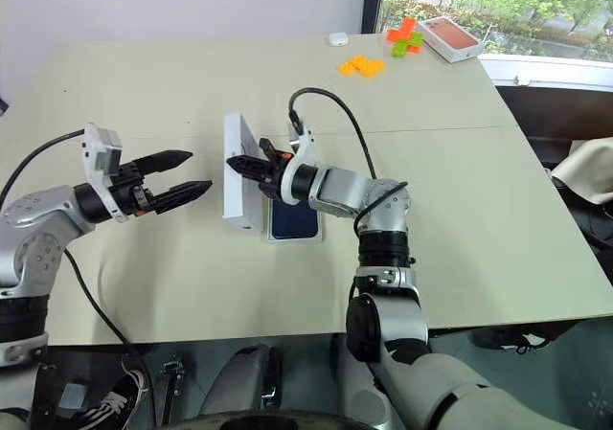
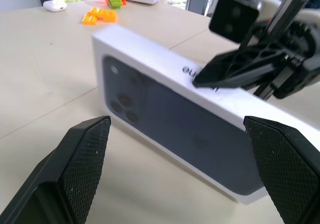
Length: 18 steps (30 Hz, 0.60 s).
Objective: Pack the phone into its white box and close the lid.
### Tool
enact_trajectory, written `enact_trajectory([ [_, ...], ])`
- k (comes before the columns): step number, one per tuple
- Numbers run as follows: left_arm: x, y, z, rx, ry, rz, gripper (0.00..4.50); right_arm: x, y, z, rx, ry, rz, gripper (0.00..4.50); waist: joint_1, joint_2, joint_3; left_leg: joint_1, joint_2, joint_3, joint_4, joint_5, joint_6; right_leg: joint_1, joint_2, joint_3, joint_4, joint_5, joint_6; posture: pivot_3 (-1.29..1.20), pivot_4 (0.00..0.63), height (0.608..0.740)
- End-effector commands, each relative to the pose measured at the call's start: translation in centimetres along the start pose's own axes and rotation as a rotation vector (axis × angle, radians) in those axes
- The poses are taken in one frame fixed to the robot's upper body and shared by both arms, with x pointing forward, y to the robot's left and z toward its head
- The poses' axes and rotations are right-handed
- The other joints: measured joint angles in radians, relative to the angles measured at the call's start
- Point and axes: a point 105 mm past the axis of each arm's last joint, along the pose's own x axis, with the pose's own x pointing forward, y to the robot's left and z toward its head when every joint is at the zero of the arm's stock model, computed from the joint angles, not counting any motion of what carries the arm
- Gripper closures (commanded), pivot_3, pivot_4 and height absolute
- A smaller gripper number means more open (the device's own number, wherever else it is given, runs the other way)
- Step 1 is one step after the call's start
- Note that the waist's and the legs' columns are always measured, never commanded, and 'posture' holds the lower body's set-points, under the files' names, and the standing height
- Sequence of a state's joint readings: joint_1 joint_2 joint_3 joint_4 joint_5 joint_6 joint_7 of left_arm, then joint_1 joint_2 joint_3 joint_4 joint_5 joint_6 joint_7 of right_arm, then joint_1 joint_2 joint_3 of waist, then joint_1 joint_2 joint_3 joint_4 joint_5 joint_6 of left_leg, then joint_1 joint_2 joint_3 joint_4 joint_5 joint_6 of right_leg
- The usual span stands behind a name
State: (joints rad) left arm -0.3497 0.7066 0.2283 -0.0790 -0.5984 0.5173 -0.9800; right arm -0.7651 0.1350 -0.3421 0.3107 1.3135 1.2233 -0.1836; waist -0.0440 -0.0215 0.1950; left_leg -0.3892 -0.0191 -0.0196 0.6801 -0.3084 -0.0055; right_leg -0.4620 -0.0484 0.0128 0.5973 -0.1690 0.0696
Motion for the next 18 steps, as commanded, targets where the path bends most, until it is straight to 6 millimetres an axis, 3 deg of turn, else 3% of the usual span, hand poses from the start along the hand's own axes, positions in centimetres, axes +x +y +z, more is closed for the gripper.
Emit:
enact_trajectory([
  [1,0.4,0.1,-0.1,-0.018,-0.01,0.002,0.25,1.1,0.2,-2.6,0.091,0.031,0.074,4.49,-0.002,0.001,0.0,0.0,0.0,0.001,0.0,0.0,0.0,0.0,0.0,0.0,0.0,0.0,0.0,0.0,0.15,0.74],
  [3,0.6,-0.1,-0.7,-0.021,-0.005,-0.003,0.88,1.0,0.0,-2.6,0.092,0.028,0.071,4.5,-0.005,0.001,0.0,0.001,0.0,0.002,0.0,0.0,0.0,0.0,0.0,0.001,0.0,0.0,0.0,0.0,0.15,0.74],
  [10,2.6,-1.2,-3.1,-0.077,-0.008,-0.016,4.29,0.6,-0.2,-2.4,0.097,0.006,0.068,4.5,-0.001,0.001,0.0,0.002,0.001,0.001,0.001,0.0,0.0,0.0,0.001,0.001,0.002,0.0,0.0,0.0,0.15,0.74],
  [11,3.0,-1.4,-3.2,-0.074,-0.014,-0.022,4.49,0.6,-0.2,-2.3,0.084,0.004,0.064,4.21,-0.001,0.001,0.0,0.002,0.001,0.001,0.001,0.0,0.0,0.0,0.001,0.001,0.002,0.0,0.0,0.0,0.15,0.74],
  [14,4.1,-1.7,-3.1,-0.068,-0.037,-0.019,4.5,0.5,-0.1,-2.1,0.083,-0.002,0.061,3.12,0.0,0.001,0.0,0.001,0.0,0.002,0.002,0.0,0.0,0.0,0.0,0.001,0.001,0.0,0.0,0.0,0.15,0.74],
  [18,5.0,-1.9,-3.2,-0.064,-0.052,-0.019,4.5,0.4,0.0,-1.8,0.07,-0.013,0.06,1.0,0.0,0.001,0.0,0.001,0.001,0.001,0.002,0.0,0.0,0.0,0.0,0.001,0.002,0.0,0.0,0.0,0.15,0.74],
])
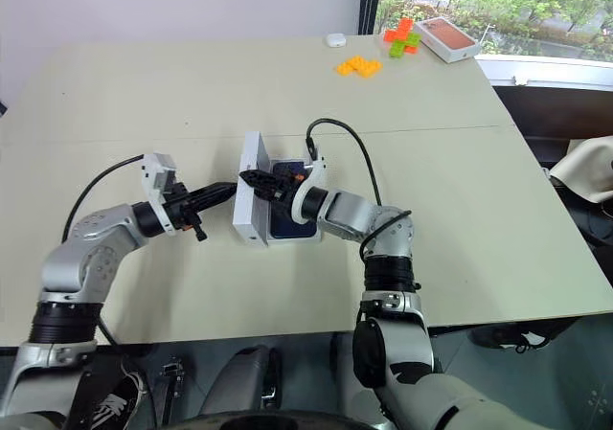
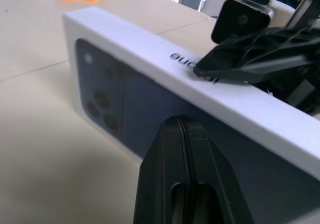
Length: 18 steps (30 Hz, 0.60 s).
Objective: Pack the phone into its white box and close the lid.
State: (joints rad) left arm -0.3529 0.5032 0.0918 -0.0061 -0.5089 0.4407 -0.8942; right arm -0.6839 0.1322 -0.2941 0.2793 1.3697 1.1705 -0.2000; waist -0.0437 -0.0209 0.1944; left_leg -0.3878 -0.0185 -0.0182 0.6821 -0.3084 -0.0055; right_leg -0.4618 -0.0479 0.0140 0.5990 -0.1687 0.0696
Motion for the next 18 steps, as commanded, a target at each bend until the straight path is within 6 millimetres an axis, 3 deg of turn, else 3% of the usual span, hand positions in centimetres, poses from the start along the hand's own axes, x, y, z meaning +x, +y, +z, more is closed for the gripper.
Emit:
enact_trajectory([
  [1,0.4,-0.1,1.1,0.051,-0.034,-0.007,4.5,0.8,1.1,-1.1,0.018,0.012,0.058,0.58,-0.002,0.0,0.0,0.0,0.0,0.0,0.0,0.0,0.0,0.0,0.0,0.0,0.0,0.0,0.0,0.0,0.15,0.74],
  [2,0.4,0.1,1.1,0.047,-0.036,-0.002,4.5,0.6,1.2,-1.0,-0.002,0.012,0.054,0.04,-0.002,0.0,0.0,0.0,0.0,0.0,0.0,0.0,0.0,0.0,0.0,0.0,0.0,0.0,0.0,0.0,0.15,0.74],
  [11,0.4,0.3,0.9,0.043,-0.041,-0.001,4.5,-1.5,2.5,1.0,-0.177,-0.014,0.043,0.04,0.001,0.0,0.0,0.0,0.0,0.0,0.0,0.0,0.0,0.0,0.0,0.0,0.0,0.0,0.0,0.0,0.15,0.74],
  [18,1.1,-0.2,0.9,0.041,-0.053,-0.014,4.5,-5.5,3.5,4.5,-0.389,-0.047,-0.016,0.04,0.003,0.0,0.0,-0.001,-0.001,0.0,0.001,0.0,0.0,0.0,-0.001,0.0,0.0,0.0,0.0,0.0,0.15,0.74],
])
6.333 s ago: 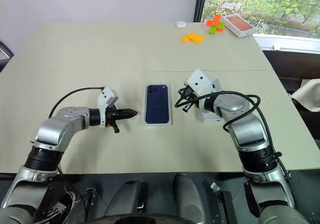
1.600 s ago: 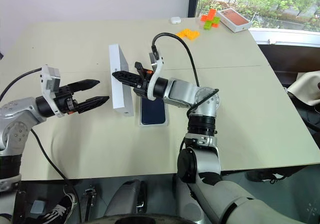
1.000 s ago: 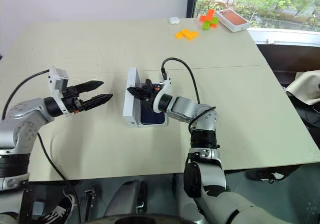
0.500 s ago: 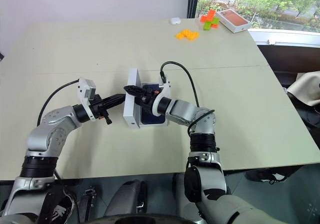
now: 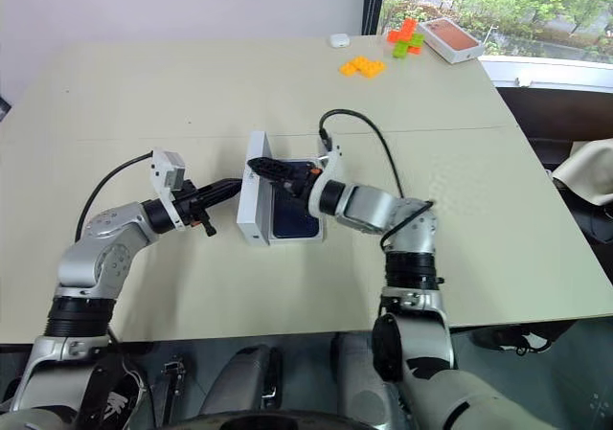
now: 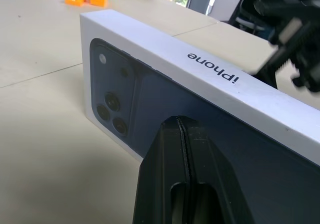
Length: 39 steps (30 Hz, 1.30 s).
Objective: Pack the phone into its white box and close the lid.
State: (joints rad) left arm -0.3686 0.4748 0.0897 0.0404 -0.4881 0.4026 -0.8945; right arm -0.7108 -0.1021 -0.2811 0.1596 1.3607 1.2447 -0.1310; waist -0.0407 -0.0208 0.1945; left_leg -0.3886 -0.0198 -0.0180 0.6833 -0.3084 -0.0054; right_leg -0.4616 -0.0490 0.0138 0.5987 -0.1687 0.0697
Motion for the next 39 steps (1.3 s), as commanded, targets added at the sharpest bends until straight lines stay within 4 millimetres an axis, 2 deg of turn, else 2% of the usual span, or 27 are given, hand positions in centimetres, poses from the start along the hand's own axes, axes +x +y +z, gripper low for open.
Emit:
enact_trajectory([
  [1,0.9,-0.7,1.3,0.04,-0.045,-0.032,4.5,-2.2,1.8,2.1,-0.187,-0.028,0.037,0.04,0.0,0.0,0.0,0.0,0.0,0.0,0.0,0.0,0.0,0.0,0.0,0.0,0.0,0.0,0.0,0.0,0.15,0.74],
  [3,1.5,-1.3,1.3,0.036,-0.057,-0.051,4.5,-4.5,1.6,3.5,-0.322,-0.052,0.02,0.04,0.006,0.0,0.0,-0.001,0.0,0.0,0.0,0.0,0.0,0.0,0.0,0.0,0.0,0.0,0.0,0.0,0.15,0.74],
  [5,2.0,-1.7,1.3,0.032,-0.062,-0.063,4.5,-5.7,0.8,3.9,-0.436,-0.043,-0.025,0.04,0.011,0.0,0.0,-0.001,0.0,0.0,0.0,0.0,0.0,0.001,0.001,0.0,-0.001,0.0,0.0,0.0,0.15,0.74],
  [8,2.6,-2.1,1.1,0.019,-0.071,-0.072,4.5,-7.0,-0.7,3.6,-0.611,0.004,-0.094,0.84,0.008,-0.001,-0.001,0.0,0.0,0.001,0.0,-0.001,0.001,0.001,0.001,0.0,-0.002,0.0,0.001,0.0,0.15,0.74],
  [11,3.4,-2.4,1.0,0.012,-0.079,-0.088,4.5,-7.6,-1.9,3.1,-0.75,0.059,-0.143,2.43,0.004,-0.001,0.0,0.001,0.001,0.001,0.0,-0.001,0.001,0.001,0.002,0.001,-0.002,0.0,0.001,0.0,0.15,0.74],
  [14,4.2,-2.8,0.9,0.013,-0.083,-0.102,4.5,-7.9,-2.7,1.7,-0.919,0.155,-0.145,4.06,0.005,-0.001,0.0,0.001,0.001,0.002,0.001,0.0,0.001,0.001,0.002,0.001,-0.001,0.0,0.001,0.0,0.15,0.74],
  [15,4.3,-2.8,0.8,0.01,-0.086,-0.105,4.5,-8.0,-3.0,1.6,-0.978,0.172,-0.153,4.44,0.005,-0.001,0.0,0.002,0.001,0.003,0.002,0.0,0.001,0.001,0.002,0.002,-0.001,0.0,0.001,0.0,0.15,0.74],
  [19,5.1,-3.1,1.1,0.001,-0.104,-0.115,4.5,-7.3,-1.9,3.1,-1.021,0.097,-0.138,4.44,0.004,-0.001,0.0,0.004,0.001,0.006,0.002,0.0,0.001,0.002,0.003,0.005,-0.001,0.001,0.003,0.0,0.15,0.74],
  [24,4.5,-2.5,2.2,0.012,-0.128,-0.087,4.5,-6.7,-1.9,2.7,-1.11,0.131,-0.137,4.44,0.007,-0.001,0.0,0.004,0.001,0.008,0.002,0.0,0.001,0.002,0.003,0.007,-0.002,0.002,0.003,0.0,0.15,0.74],
  [27,2.9,-1.8,3.5,0.037,-0.141,-0.057,4.5,-6.2,-1.6,2.3,-1.185,0.137,-0.122,4.44,0.006,-0.001,0.0,0.003,0.001,0.008,0.002,0.0,0.001,0.001,0.002,0.007,-0.001,0.002,0.003,0.0,0.15,0.74],
  [29,1.5,-0.8,3.5,0.04,-0.11,-0.008,4.5,-6.1,-1.9,2.4,-1.248,0.131,-0.145,4.44,0.006,-0.001,0.0,0.003,0.001,0.008,0.002,0.0,0.001,0.001,0.002,0.007,-0.001,0.002,0.003,0.0,0.15,0.74],
  [31,0.4,-0.1,2.8,0.053,-0.065,0.032,4.5,-5.9,-2.3,2.7,-1.306,0.117,-0.172,4.44,0.007,-0.001,0.0,0.004,0.001,0.008,0.002,0.0,0.001,0.001,0.002,0.007,-0.001,0.002,0.003,0.0,0.15,0.74],
  [33,-0.6,1.0,1.5,0.08,0.012,0.097,4.5,-5.8,-3.2,2.5,-1.403,0.14,-0.211,4.44,0.006,-0.001,0.0,0.004,0.001,0.008,0.002,0.0,0.001,0.002,0.002,0.007,-0.001,0.002,0.003,0.0,0.15,0.74],
  [35,-1.3,2.1,0.0,0.099,0.09,0.167,4.5,-5.4,-3.7,2.4,-1.415,0.124,-0.239,4.44,0.008,-0.001,0.0,0.005,0.001,0.009,0.002,0.0,0.001,0.002,0.002,0.008,-0.001,0.002,0.003,0.0,0.15,0.74],
  [39,-0.8,2.4,-2.4,0.108,0.198,0.209,4.5,-4.5,-3.9,2.4,-1.46,0.101,-0.261,4.44,0.023,-0.001,0.0,0.005,0.001,0.009,0.002,0.0,0.001,0.002,0.002,0.008,-0.001,0.002,0.003,0.0,0.15,0.74],
])
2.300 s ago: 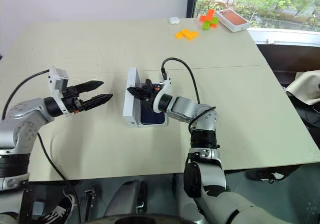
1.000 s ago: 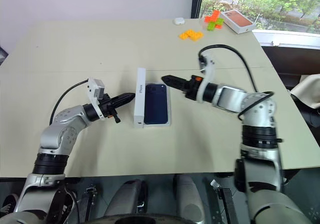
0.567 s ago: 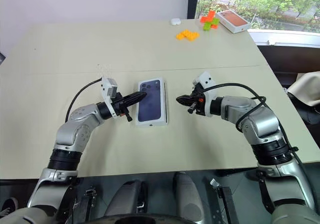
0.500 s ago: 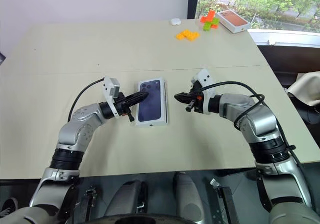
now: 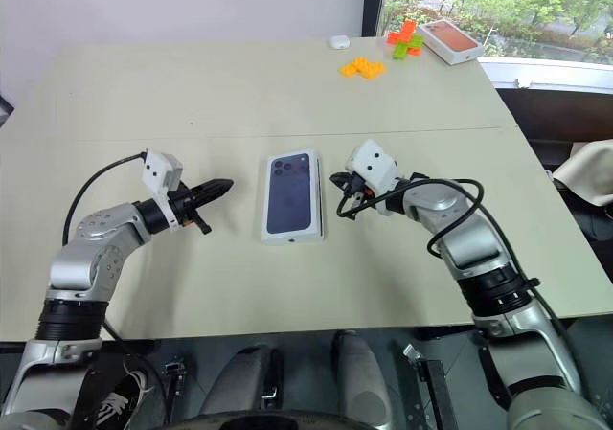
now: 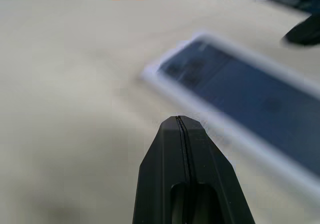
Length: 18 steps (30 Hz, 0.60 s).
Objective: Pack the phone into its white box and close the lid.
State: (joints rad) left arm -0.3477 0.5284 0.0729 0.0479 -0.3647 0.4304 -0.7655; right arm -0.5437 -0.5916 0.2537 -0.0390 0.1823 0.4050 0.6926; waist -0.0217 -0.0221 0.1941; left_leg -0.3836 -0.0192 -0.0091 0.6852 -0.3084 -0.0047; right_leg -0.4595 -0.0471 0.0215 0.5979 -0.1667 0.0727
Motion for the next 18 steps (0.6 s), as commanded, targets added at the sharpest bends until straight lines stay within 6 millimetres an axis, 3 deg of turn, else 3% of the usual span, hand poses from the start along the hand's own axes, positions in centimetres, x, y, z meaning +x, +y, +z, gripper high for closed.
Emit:
enact_trajectory([
  [1,1.1,-0.6,-0.7,0.031,0.038,0.01,4.5,0.4,-0.3,1.1,-0.072,-0.039,-0.042,4.44,0.008,0.0,0.0,0.0,0.0,0.0,0.0,0.0,0.0,0.0,0.0,0.0,0.0,0.0,0.0,0.0,0.15,0.74],
  [10,4.3,-4.1,-2.1,0.031,0.111,-0.075,4.5,0.7,0.4,0.3,-0.166,-0.003,-0.032,4.44,0.013,-0.001,0.0,0.0,-0.002,0.0,0.0,0.0,0.0,0.001,-0.002,0.0,0.0,0.0,0.0,0.0,0.15,0.74],
  [18,5.4,-4.8,-1.7,-0.036,0.079,-0.101,4.5,0.8,0.5,1.0,-0.151,-0.024,-0.039,4.44,0.008,0.0,0.0,0.013,0.0,0.0,-0.001,0.0,0.0,0.015,0.0,-0.001,-0.002,0.0,0.0,0.0,0.15,0.74],
])
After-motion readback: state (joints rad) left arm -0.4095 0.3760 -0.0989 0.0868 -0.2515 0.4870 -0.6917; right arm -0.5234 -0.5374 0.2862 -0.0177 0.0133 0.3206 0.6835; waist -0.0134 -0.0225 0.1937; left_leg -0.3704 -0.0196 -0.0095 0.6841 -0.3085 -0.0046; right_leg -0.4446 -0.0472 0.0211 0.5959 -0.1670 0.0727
